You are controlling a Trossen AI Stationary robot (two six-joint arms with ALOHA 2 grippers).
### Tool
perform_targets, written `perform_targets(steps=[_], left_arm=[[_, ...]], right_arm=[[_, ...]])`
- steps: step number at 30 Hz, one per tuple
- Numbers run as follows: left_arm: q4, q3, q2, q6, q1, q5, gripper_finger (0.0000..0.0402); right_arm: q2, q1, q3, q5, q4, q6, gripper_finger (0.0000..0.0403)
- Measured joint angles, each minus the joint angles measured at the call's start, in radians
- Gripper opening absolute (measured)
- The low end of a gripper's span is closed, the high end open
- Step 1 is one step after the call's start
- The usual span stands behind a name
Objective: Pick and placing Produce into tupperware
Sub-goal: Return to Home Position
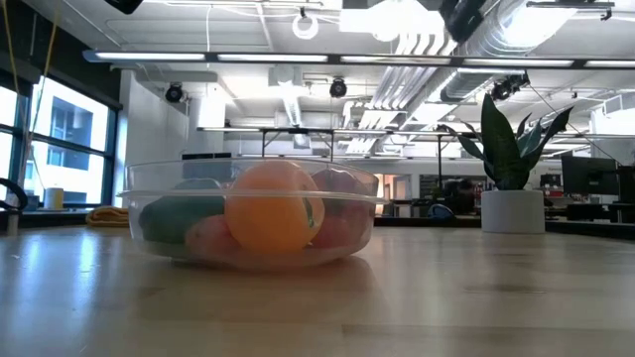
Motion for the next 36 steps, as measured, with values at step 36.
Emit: perform_targets(steps=[36], left_arm=[[0.0, 0.0, 0.0, 0.0, 0.0, 0.0, 0.0001]], right_arm=[[-0.689, -0.112, -0.221, -0.056, 0.152, -0.281, 0.0]])
